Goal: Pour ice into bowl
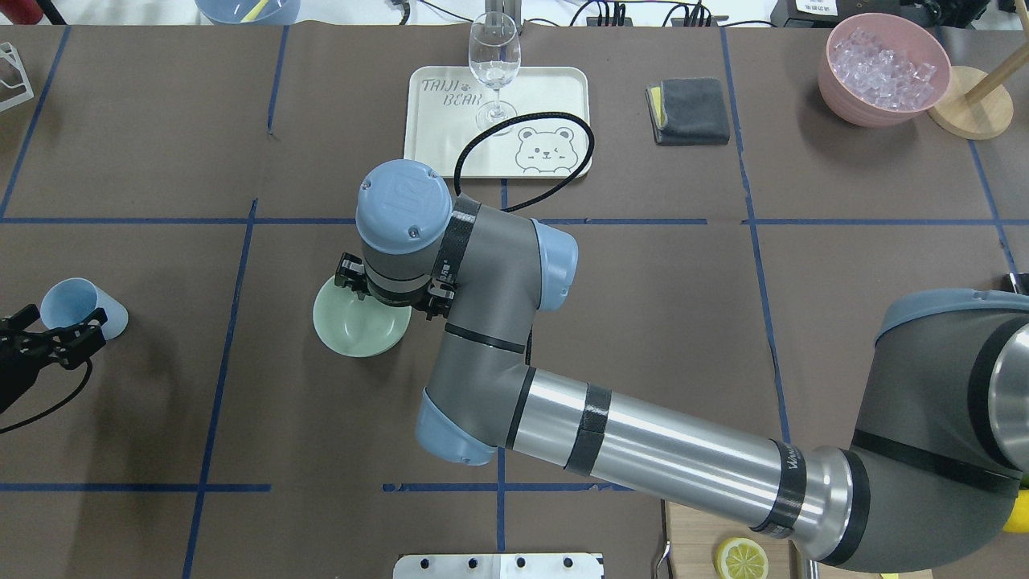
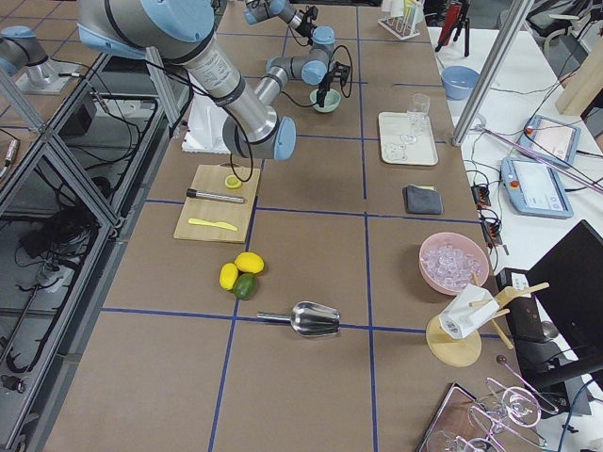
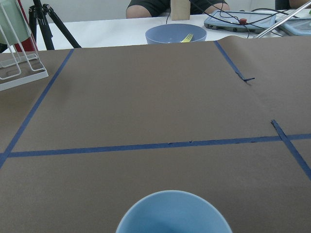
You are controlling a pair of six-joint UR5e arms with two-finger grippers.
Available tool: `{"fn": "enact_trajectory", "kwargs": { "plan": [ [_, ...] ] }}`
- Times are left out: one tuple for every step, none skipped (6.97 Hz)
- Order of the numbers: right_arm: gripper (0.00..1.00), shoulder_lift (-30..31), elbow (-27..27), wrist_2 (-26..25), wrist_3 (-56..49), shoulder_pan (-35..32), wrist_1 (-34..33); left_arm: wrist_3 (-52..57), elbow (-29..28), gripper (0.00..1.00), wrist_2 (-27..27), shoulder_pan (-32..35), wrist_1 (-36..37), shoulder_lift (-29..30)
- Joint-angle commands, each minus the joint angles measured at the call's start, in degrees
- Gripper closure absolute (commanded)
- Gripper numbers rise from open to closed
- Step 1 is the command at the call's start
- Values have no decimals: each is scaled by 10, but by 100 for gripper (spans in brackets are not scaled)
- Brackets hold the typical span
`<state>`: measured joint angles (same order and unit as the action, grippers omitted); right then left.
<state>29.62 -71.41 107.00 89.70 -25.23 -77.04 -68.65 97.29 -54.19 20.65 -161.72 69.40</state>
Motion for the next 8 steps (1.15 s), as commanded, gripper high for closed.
{"fn": "enact_trajectory", "kwargs": {
  "plan": [
    [0, 1, -4, 0, 0, -2, 0, -8, -16, 0, 5, -7, 1, 13],
    [0, 1, -4, 0, 0, -3, 0, -7, -33, 0, 8, -7, 1, 35],
    [0, 2, -5, 0, 0, -3, 0, -7, -44, 0, 39, -7, 2, 49],
    [0, 2, -5, 0, 0, -4, 0, -3, -57, 0, 55, -7, 1, 51],
    [0, 3, -6, 0, 0, -4, 0, -3, -67, 0, 66, -7, 1, 52],
    [0, 3, -6, 0, 0, -4, 0, -3, -68, 0, 70, -7, 1, 53],
    [0, 4, -6, 0, 0, -4, 0, -2, -72, 0, 69, -7, 0, 57],
    [0, 4, -6, 0, 0, -4, 0, -3, -75, 0, 69, -7, 0, 61]
  ]
}}
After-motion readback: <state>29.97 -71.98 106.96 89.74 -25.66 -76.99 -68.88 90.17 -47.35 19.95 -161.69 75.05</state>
